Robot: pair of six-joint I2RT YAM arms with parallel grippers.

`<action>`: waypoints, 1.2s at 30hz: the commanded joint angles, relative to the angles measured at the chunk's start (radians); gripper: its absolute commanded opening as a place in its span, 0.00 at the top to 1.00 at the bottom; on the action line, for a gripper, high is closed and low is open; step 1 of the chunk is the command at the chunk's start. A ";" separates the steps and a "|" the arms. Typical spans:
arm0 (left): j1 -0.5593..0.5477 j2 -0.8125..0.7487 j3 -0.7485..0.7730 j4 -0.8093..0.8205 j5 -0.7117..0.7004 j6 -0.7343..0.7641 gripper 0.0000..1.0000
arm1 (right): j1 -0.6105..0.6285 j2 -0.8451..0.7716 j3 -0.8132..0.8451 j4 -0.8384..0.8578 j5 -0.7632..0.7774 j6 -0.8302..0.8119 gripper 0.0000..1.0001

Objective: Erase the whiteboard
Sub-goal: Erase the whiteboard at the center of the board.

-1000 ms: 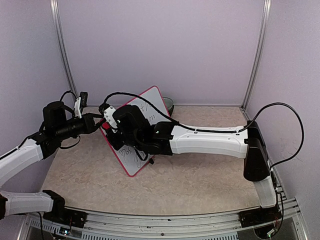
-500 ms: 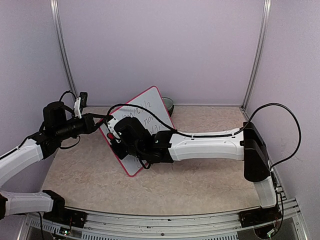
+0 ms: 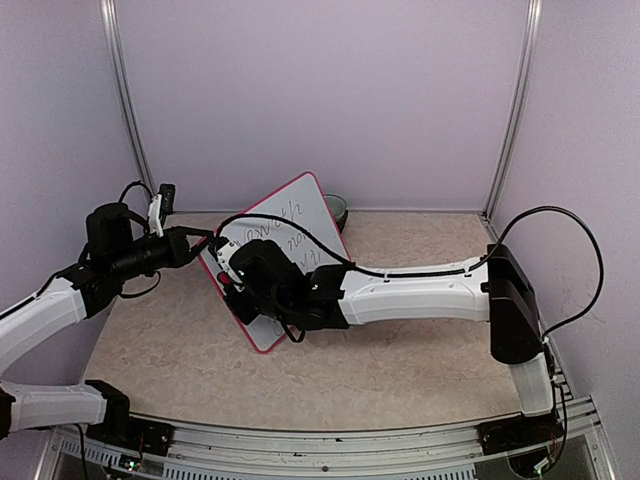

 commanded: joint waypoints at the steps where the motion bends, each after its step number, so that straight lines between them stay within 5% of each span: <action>1: -0.009 0.003 -0.001 0.017 0.019 0.002 1.00 | 0.007 0.002 0.093 -0.035 0.022 -0.046 0.71; 11: -0.011 0.001 -0.001 0.014 0.021 0.008 1.00 | -0.033 0.074 0.272 -0.124 -0.002 -0.097 0.71; 28: -0.012 -0.002 -0.001 0.013 0.022 0.010 1.00 | -0.059 -0.027 -0.001 -0.157 -0.112 -0.041 0.71; 36: -0.018 -0.003 -0.002 0.010 0.016 0.014 1.00 | -0.090 -0.001 0.101 -0.179 -0.131 -0.048 0.71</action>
